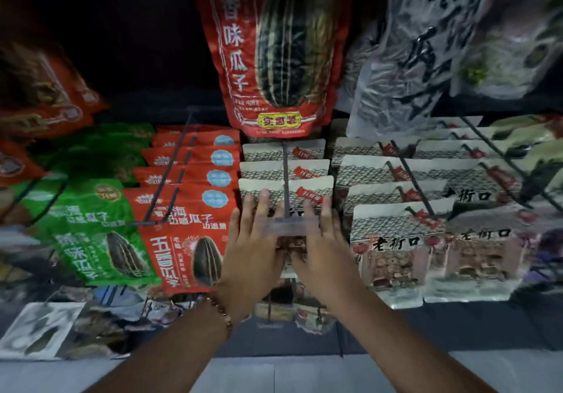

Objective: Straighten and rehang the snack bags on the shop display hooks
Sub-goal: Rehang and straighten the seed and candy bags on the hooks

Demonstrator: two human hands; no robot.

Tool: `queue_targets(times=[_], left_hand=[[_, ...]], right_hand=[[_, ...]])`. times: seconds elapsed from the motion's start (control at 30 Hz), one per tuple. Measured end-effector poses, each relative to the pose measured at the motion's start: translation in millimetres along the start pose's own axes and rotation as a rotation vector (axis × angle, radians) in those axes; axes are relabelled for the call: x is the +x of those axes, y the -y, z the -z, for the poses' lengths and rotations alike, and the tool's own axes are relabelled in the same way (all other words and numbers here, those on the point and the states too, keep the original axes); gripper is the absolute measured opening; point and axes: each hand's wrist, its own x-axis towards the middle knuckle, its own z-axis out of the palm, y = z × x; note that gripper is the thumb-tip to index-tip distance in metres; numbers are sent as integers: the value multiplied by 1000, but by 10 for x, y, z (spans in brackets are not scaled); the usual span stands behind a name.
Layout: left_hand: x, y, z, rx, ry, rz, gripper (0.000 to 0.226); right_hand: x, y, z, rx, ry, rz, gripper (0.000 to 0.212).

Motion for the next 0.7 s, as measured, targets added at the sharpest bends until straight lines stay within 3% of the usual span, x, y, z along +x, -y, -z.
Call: queue_targets(times=[0.23,0.37,0.5,0.7], left_hand=[[-14,-18,16,-50,-14,9,73],[-320,87,-66,-80,67,-36,83],[-564,196,-113,-87,75,-90,83],[-619,89,-37,-203,122,-186,74]], right_hand=[[56,-75,-126,121,-43,7,88],[-222,-97,-205,121,-19,82,88],[-626,-205,-17,82,26,161,73],[-1154,-519,294,49,-13,-22,67]])
